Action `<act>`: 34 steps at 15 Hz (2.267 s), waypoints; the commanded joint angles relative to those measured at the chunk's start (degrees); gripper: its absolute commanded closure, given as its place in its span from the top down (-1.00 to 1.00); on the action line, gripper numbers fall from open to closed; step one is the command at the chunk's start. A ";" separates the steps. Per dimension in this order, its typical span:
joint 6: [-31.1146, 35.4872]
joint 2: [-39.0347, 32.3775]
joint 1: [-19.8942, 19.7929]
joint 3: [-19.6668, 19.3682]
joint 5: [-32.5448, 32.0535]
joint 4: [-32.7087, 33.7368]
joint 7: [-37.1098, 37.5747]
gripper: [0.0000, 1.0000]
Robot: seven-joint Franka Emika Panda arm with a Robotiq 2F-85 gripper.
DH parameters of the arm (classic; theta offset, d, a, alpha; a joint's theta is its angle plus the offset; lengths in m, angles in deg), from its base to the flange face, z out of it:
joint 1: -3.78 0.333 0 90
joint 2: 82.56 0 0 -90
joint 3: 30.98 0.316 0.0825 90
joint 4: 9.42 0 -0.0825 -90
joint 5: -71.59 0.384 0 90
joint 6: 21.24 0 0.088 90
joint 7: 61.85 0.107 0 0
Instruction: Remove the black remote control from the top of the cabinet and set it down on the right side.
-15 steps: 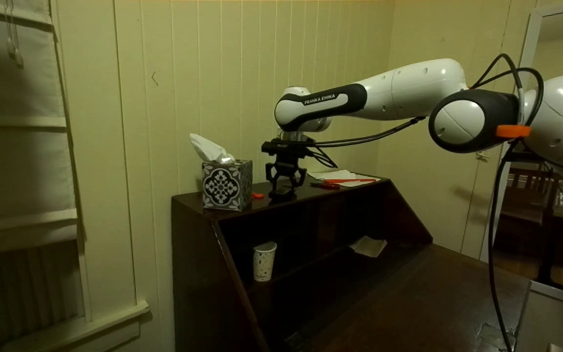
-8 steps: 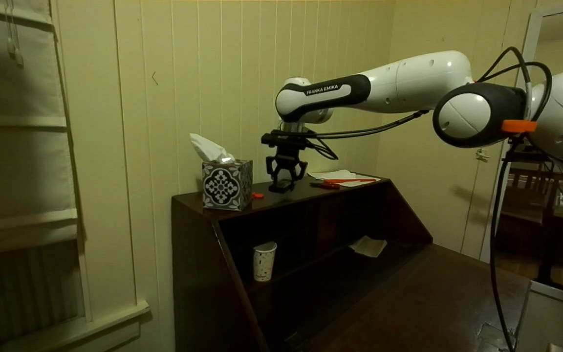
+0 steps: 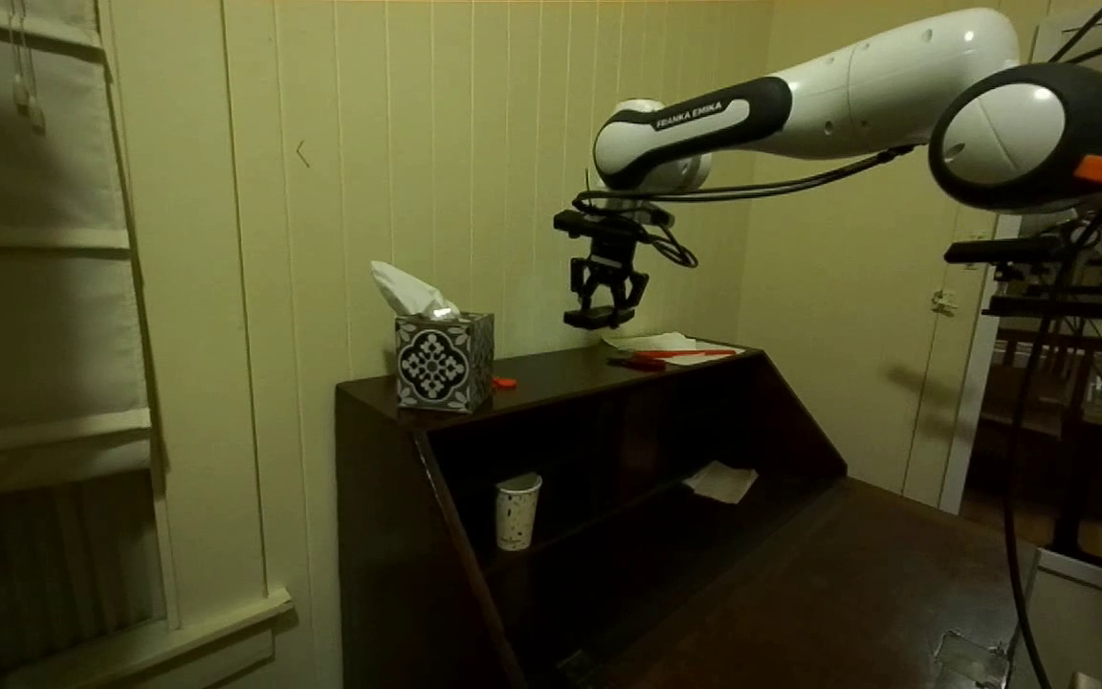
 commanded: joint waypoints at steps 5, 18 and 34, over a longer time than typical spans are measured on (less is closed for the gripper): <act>12.76 13.03 -2.53 -4.03 2.57 -24.95 13.53 -0.28; 22.41 13.71 -5.17 -6.80 2.30 -41.89 16.23 0.22; 25.26 -1.45 -23.66 -12.23 21.58 -36.48 2.47 -0.28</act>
